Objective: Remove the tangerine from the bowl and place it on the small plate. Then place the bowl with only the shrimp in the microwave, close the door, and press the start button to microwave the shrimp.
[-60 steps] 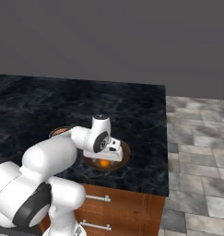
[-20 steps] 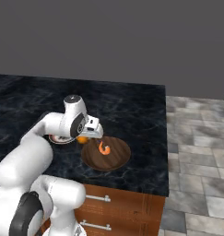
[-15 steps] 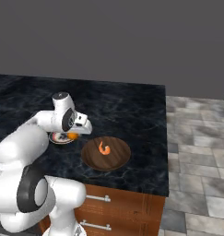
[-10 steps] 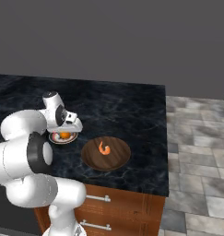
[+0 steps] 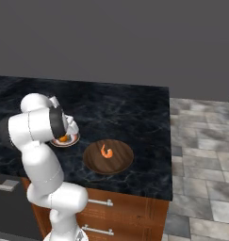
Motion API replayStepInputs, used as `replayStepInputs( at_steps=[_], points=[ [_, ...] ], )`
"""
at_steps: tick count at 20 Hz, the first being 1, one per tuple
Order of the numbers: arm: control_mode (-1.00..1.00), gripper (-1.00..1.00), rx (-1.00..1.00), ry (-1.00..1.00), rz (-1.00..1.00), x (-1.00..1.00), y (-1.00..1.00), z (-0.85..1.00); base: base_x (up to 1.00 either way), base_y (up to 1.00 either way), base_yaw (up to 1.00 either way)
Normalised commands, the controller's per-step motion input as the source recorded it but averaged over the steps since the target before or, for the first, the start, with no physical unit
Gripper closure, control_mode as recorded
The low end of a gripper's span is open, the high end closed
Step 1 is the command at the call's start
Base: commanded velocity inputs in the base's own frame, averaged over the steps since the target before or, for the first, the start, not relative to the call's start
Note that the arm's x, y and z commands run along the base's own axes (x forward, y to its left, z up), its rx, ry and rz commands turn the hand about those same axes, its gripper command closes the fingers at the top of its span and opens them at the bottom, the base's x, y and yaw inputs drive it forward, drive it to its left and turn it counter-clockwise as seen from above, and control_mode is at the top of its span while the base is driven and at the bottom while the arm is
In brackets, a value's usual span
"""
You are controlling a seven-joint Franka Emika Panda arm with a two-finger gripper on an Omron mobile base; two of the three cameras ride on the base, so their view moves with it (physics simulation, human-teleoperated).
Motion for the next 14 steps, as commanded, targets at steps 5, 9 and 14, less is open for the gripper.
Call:
replayStepInputs(
  at_steps=[5, 9, 14],
  points=[
    [-1.00, 1.00, 0.00, 0.00, 0.00, 0.20, 0.00, -0.41, 0.00, 0.00, 0.00],
    [-1.00, -1.00, 0.00, 0.00, 0.00, 0.01, 0.00, -0.13, 0.00, 0.00, 0.00],
    [-1.00, -1.00, 0.00, -0.01, 0.00, 0.00, 0.00, 0.00, 0.00, 0.00, 0.00]
  ],
)
